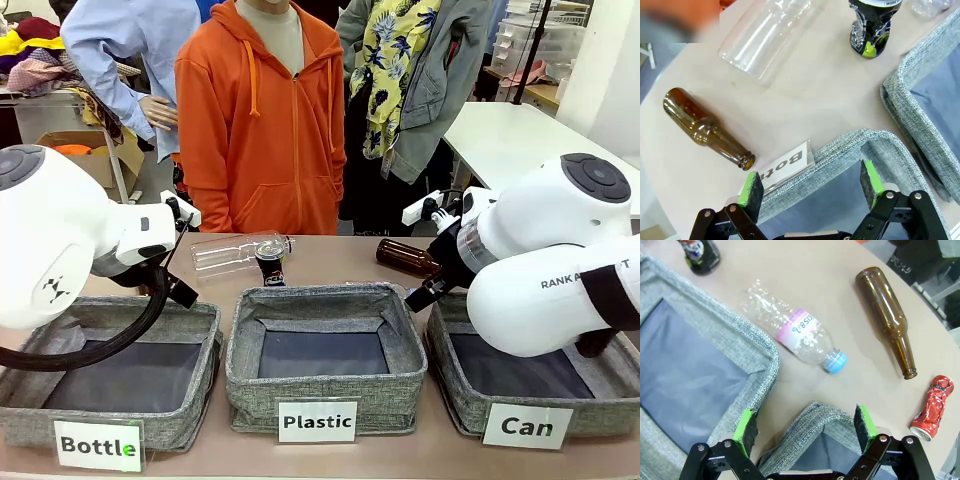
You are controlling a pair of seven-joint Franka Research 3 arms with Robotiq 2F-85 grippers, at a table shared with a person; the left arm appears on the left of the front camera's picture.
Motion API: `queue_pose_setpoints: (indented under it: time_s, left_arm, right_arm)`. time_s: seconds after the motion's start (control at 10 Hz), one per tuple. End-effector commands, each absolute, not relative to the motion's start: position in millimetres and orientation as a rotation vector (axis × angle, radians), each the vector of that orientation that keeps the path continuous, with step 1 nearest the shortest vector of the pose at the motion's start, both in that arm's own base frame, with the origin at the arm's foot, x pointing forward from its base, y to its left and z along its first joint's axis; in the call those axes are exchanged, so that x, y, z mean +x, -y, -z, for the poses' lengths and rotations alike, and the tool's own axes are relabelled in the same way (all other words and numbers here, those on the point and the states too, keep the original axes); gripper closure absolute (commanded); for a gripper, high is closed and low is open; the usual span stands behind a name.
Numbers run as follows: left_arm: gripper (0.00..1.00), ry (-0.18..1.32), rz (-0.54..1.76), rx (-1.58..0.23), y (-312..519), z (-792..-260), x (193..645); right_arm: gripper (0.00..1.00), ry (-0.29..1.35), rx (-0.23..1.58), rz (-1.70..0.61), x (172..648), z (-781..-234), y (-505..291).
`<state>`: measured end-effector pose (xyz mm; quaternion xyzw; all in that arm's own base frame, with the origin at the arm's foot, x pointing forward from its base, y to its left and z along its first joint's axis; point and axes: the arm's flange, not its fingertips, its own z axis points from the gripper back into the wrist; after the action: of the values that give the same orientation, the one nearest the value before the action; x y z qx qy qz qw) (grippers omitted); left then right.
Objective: Sort the can waste into the basket.
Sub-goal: Pick up the can waste from the table and place it in the right Fabric basket.
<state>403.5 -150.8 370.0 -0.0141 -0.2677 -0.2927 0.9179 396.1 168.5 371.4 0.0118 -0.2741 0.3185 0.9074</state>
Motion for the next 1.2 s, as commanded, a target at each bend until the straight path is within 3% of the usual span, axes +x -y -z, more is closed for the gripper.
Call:
queue_pose_setpoints:
  time_s: [0.0, 0.2, 0.4, 0.6, 0.9, 1.1]
  left_arm:
    - [0.00, 0.551, 0.602, -0.029, 151, -370, 403]
    - [0.00, 0.550, 0.602, -0.029, 151, -370, 404]
    - [0.00, 0.510, 0.573, -0.229, 157, -451, 377]
    - [0.00, 0.452, 0.512, -0.361, 140, -516, 336]
    - [0.00, 0.350, 0.547, -0.603, 47, -530, 295]
    - [0.00, 0.388, 0.346, -0.803, -40, -517, 293]
  right_arm:
    - [0.00, 0.566, 0.025, -0.657, 396, -371, -168]
    - [0.00, 0.532, -0.017, -0.626, 395, -392, -166]
    - [0.00, 0.540, 0.096, -0.548, 377, -468, -147]
    - [0.00, 0.391, 0.335, -0.440, 346, -526, -125]
    - [0.00, 0.310, 0.679, -0.395, 309, -525, -42]
    - [0.00, 0.325, 0.921, -0.228, 305, -495, 28]
